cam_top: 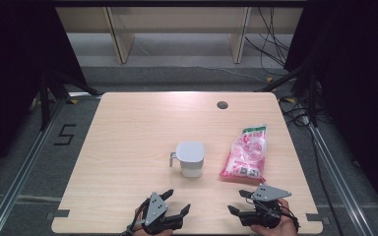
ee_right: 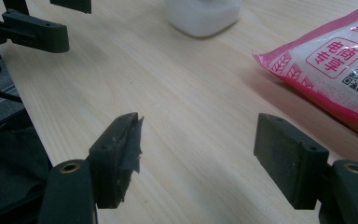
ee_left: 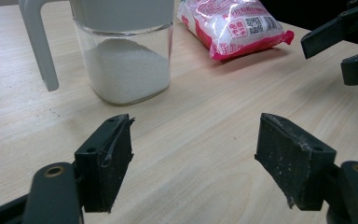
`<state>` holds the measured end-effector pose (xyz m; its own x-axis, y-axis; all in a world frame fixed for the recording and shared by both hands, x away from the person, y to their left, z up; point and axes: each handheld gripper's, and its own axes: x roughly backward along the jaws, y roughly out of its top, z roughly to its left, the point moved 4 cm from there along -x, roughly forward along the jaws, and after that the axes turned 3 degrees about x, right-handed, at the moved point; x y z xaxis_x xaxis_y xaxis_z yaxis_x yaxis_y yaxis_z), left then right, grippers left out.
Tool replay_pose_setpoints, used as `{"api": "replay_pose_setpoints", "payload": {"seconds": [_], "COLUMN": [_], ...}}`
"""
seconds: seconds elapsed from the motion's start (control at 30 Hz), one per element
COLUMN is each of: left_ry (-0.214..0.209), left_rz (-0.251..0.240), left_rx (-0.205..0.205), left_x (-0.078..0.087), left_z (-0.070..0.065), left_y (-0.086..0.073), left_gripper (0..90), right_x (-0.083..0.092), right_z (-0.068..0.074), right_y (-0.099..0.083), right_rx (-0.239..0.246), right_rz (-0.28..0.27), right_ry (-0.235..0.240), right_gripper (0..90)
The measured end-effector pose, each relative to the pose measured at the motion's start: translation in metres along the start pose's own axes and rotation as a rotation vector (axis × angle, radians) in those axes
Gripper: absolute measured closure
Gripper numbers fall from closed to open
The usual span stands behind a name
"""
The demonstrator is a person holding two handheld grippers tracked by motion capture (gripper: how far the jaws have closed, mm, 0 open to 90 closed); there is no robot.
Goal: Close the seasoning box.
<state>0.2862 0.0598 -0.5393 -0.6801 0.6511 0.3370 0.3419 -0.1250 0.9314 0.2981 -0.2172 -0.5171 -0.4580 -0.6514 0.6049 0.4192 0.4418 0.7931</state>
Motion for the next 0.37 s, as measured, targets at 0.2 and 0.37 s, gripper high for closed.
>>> {"api": "replay_pose_setpoints", "payload": {"seconds": [0.2,0.37], "left_ry": [0.005,0.013], "left_rz": [-0.007,-0.003], "left_rx": [-0.022,0.006], "left_x": [0.0015,0.0022], "left_z": [0.0033,0.0056], "left_y": [0.0013,0.0012], "left_gripper": [25.9,25.7], "right_x": [0.001,0.0005], "right_z": [-0.0006,-0.0004], "right_y": [0.0001,0.0], "right_rx": [0.001,-0.002], "right_rz": [0.005,0.005], "right_ry": [-0.009,-0.011], "right_gripper": [32.1,32.1]}}
